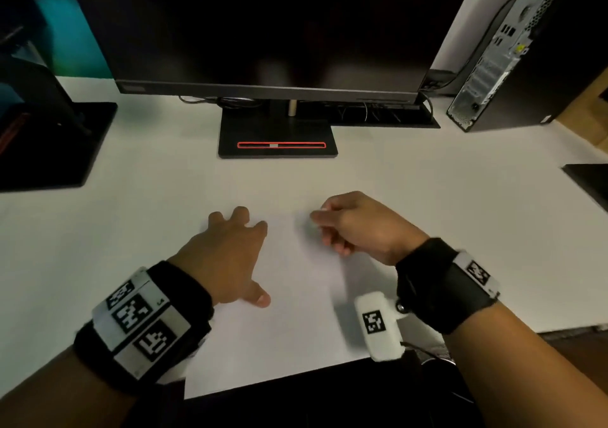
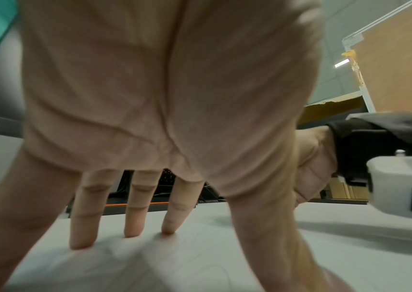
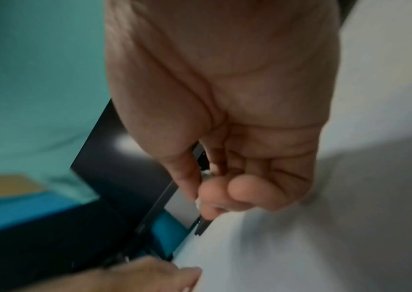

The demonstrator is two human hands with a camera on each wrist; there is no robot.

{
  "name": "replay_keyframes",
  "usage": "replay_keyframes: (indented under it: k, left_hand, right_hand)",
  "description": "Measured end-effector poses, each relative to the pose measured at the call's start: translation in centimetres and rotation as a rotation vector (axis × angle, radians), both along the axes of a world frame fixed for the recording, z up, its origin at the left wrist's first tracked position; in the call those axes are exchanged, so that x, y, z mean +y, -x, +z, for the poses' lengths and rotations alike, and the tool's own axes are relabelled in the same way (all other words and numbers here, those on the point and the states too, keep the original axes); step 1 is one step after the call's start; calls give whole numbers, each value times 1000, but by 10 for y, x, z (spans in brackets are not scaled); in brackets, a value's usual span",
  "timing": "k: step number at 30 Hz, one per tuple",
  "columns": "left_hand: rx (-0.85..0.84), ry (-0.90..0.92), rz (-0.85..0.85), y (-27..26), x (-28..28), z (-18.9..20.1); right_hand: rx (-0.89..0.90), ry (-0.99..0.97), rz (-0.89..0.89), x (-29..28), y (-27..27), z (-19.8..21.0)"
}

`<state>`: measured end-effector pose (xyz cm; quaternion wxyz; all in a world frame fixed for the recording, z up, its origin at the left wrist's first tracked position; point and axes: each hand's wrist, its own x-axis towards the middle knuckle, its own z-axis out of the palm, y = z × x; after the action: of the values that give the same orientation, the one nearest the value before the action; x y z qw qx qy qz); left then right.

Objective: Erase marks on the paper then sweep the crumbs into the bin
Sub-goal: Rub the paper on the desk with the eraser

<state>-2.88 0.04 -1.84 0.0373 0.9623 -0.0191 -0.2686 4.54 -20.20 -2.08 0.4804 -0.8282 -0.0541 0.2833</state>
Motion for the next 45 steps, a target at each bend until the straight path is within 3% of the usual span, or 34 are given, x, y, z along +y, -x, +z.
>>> replay_keyframes:
  k: [2,5,11,16,20,23,27,33,38,42,45]
  left_hand:
    - [5,8,8,0,1,-2]
    - [13,-3,19,3,2,-3]
    - [16,-54,6,1,-1,-2]
    - [3,-71,-4,1,-2,-4]
    - [9,-66,-4,1,-1,-3]
    - [10,-61,-9,2,-1,-3]
    - [-4,-72,-20,2,0,-4]
    - [-10,-67,-19,4,2,-6]
    - [-12,-72,-19,3,2,-7]
    - [-3,-78,-13,3,1,-7]
    - [-8,-82,-12,3,0,-8]
  right_hand:
    - [-115,225,125,10,-8,0]
    - [-195,413,235,14,-19,-2]
    - [-225,613,152,-6,-38,6]
    - [-216,505,317,19,-23,-3]
    - [-186,577,234,10,-36,0]
    - [-274,638,162,4,-40,4]
    - [-200,468,333,24,-22,0]
    - [-275,569,291,22,-37,-2]
    - [-283,523,481,37,-21,-9]
    - [-317,546,387,36,-34,-6]
    - [-368,568,495,43,-29,-10]
